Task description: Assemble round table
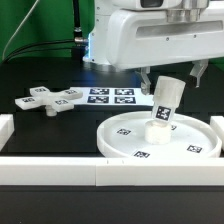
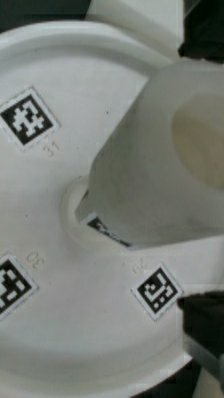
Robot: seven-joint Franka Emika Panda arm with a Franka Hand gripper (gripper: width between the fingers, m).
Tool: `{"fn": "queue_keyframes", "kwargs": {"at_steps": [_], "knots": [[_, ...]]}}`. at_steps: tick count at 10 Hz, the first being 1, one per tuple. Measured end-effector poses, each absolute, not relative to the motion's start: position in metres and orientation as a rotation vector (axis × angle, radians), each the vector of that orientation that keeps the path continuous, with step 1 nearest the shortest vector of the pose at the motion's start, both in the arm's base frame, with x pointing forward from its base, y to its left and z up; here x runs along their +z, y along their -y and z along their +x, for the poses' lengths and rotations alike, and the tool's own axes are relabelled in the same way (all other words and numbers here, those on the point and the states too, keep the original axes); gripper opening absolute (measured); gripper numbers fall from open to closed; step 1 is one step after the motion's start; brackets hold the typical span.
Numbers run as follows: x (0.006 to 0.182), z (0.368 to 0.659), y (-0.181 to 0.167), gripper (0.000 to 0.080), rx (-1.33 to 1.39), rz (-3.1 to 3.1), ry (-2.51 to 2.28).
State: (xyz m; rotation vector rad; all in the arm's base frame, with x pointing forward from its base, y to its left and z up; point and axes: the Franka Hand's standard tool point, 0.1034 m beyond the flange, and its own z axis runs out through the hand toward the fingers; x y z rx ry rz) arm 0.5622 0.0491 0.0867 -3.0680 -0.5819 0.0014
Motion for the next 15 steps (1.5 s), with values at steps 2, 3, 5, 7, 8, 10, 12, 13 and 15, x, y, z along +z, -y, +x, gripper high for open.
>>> {"fn": "queue_keyframes", "kwargs": {"at_steps": [2, 3, 5, 7, 8, 10, 12, 13, 15], "knots": [[0.0862, 0.562, -0.0456, 0.0626, 0.002, -3.067, 0.587], [0.0862, 0.5621, -0.0436, 0.0626, 0.002, -3.066, 0.591], [0.0862, 0.5623, -0.0426, 0.0418, 0.002, -3.066, 0.591], [0.0862, 0.5623, -0.0427, 0.0406, 0.002, -3.068, 0.582], [0.0862, 0.5623, -0.0426, 0.0406, 0.002, -3.071, 0.566], [0.0862, 0.5623, -0.0427, 0.0406, 0.002, -3.071, 0.561], [0.0859, 0.5618, -0.042, 0.0406, 0.007, -3.104, 0.221], [0.0855, 0.5614, -0.0415, 0.0407, -0.009, -3.11, -0.005], [0.0853, 0.5591, -0.0407, 0.0407, -0.063, -3.083, -0.356]]}}
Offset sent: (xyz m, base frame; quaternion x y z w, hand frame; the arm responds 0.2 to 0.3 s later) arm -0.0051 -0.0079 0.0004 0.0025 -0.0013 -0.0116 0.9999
